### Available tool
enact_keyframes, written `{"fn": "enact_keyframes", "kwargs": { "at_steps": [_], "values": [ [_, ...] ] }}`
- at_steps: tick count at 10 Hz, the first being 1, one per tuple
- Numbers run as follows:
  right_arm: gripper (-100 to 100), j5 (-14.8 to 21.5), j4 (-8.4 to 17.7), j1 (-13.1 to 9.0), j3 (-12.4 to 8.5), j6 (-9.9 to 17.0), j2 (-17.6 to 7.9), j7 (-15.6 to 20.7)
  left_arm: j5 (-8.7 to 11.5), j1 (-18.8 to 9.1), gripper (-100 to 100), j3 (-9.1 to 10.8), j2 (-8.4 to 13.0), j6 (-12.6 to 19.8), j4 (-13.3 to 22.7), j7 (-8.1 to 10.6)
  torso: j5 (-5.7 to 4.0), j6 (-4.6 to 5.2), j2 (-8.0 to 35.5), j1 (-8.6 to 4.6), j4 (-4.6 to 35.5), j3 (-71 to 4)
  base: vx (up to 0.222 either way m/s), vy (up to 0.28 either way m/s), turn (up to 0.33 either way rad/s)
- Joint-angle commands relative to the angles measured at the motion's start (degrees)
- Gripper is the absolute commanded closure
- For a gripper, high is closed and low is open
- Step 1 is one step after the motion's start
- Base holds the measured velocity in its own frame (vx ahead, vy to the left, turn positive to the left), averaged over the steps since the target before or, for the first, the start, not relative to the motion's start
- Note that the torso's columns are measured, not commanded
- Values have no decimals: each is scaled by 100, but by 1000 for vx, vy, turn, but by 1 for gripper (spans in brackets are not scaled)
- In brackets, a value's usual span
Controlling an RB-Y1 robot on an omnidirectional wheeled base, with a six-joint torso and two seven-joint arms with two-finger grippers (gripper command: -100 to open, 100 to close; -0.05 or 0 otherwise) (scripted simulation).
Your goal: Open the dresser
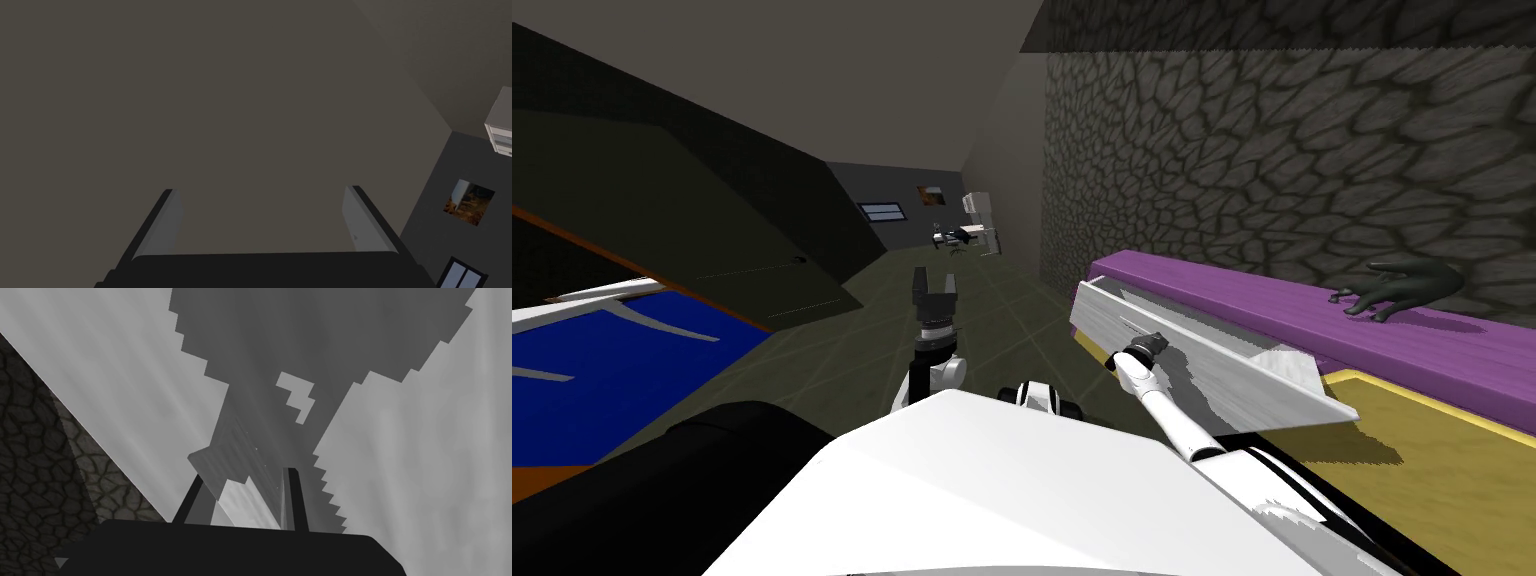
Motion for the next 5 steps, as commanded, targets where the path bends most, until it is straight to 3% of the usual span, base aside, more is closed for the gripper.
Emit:
{"fn": "enact_keyframes", "kwargs": {
  "at_steps": [1,5],
  "values": [
    [-100,197,-237,-10,-211,-417,64,190,0,2,0,1,0,-1,0,0,9,21,-7,13,-2,-7,102,90,-429],
    [-100,394,-474,-20,-421,-1003,128,380,0,2,0,1,0,-1,-1,0,6,12,54,22,8,31,77,64,-226]
  ]
}}
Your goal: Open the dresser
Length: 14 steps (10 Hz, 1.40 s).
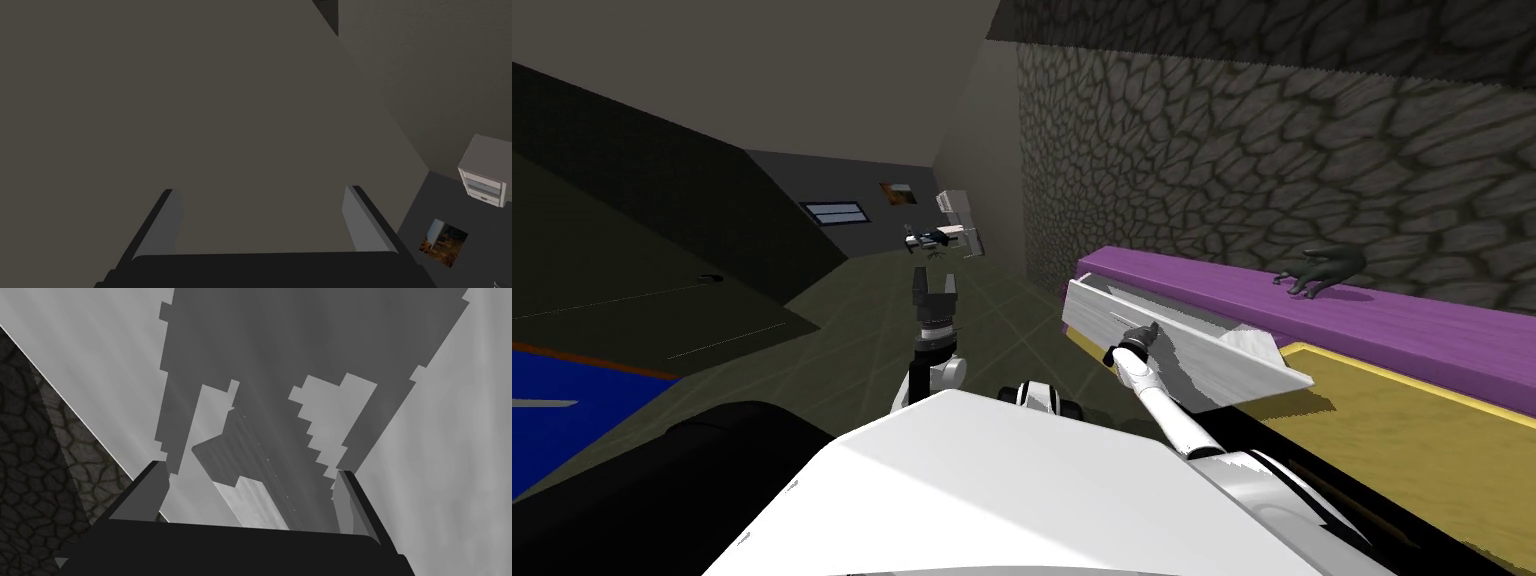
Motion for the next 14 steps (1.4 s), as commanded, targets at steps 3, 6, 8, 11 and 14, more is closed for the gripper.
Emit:
{"fn": "enact_keyframes", "kwargs": {
  "at_steps": [3,6,8,11,14],
  "values": [
    [-100,235,-164,-53,-215,-659,67,136,0,1,0,0,0,0,0,0,3,7,-19,8,-4,-12,49,58,-231],
    [-100,432,-401,-63,-426,-1140,131,326,0,-1,0,0,0,0,0,0,2,2,-11,9,-4,-7,53,70,-223],
    [-100,531,-520,-68,-531,-1425,163,421,0,-1,0,0,0,0,0,0,3,3,-9,8,-3,-6,47,78,-232],
    [-100,629,-638,-73,-636,-1759,195,516,0,0,0,0,0,0,0,0,13,12,7,15,14,3,39,70,-196],
    [-100,744,-663,-72,-692,-1974,240,546,0,-1,0,0,0,0,0,0,24,14,30,21,34,18,35,66,-164]
  ]
}}
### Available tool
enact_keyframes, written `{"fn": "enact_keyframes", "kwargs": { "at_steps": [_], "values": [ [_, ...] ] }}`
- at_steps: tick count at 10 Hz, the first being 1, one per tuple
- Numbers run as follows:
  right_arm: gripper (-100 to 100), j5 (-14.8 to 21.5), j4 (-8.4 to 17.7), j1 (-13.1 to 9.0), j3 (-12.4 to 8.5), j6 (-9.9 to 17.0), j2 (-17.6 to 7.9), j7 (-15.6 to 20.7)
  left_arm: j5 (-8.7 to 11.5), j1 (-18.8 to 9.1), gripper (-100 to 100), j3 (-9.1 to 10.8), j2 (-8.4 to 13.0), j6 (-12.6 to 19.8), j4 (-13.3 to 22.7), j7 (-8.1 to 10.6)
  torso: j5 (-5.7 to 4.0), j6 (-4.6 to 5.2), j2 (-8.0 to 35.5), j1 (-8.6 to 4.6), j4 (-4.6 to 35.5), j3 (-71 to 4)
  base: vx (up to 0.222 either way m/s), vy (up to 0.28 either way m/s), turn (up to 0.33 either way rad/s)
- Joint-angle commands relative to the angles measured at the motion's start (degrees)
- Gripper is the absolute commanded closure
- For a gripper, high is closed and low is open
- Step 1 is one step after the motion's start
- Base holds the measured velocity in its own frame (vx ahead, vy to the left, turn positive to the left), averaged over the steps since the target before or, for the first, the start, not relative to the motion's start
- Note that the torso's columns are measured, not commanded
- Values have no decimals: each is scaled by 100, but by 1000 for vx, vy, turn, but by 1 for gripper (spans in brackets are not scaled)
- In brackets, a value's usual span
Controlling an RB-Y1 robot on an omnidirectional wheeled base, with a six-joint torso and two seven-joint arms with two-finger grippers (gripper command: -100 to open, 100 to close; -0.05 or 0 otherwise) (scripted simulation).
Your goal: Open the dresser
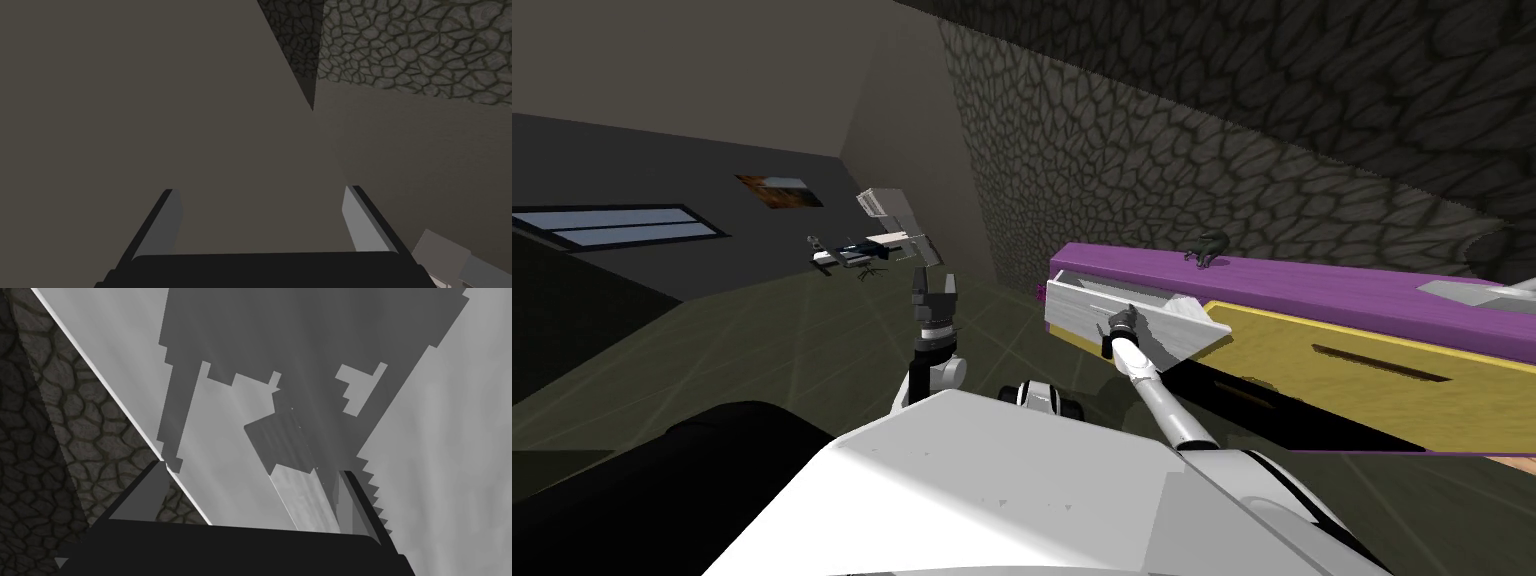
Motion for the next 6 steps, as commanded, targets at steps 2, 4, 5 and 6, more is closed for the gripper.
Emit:
{"fn": "enact_keyframes", "kwargs": {
  "at_steps": [2,4,5,6],
  "values": [
    [0,2,18,24,0,-23,2,0,0,-1,0,0,1,0,1,0,-13,-11,-7,-12,-11,-4,3,2,1],
    [0,-1,32,39,8,-31,10,1,0,-1,0,0,1,0,0,0,-13,-7,-25,-6,-21,-15,0,0,0],
    [0,-2,37,45,11,-34,13,2,0,-1,0,0,1,0,0,0,-14,-6,-30,-6,-25,-18,0,0,0],
    [0,-3,41,49,13,-36,15,2,0,-1,0,0,1,0,0,0,-16,-7,-33,-7,-27,-20,0,0,0]
  ]
}}
